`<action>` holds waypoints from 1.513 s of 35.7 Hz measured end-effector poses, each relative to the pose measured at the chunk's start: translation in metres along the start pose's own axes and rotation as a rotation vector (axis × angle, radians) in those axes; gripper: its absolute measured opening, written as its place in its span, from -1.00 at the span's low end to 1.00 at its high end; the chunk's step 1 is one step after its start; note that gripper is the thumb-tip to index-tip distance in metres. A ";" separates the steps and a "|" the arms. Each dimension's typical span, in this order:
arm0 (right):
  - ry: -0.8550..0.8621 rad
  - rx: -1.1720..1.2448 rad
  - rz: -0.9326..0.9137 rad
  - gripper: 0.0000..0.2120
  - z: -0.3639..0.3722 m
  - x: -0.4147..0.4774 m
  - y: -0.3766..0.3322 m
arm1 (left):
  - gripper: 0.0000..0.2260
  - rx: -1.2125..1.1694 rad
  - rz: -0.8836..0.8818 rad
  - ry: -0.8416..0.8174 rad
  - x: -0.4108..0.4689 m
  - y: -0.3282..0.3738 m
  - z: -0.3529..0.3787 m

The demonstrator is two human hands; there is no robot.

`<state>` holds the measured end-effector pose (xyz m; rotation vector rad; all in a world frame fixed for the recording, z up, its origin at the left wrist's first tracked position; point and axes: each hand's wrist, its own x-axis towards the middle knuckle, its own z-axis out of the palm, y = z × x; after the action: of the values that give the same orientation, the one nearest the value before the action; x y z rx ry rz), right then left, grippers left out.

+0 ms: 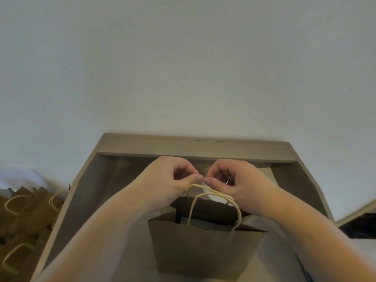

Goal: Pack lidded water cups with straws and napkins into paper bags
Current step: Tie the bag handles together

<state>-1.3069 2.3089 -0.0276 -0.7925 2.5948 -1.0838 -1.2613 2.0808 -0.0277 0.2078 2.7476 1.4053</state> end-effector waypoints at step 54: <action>-0.129 -0.287 0.039 -0.85 -0.007 -0.048 -0.052 | -0.57 0.479 0.151 0.160 -0.058 0.008 0.039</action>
<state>-1.2494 2.3090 0.0140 -0.8358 2.6748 -0.6339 -1.1990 2.1085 -0.0452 0.3386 3.2227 0.7894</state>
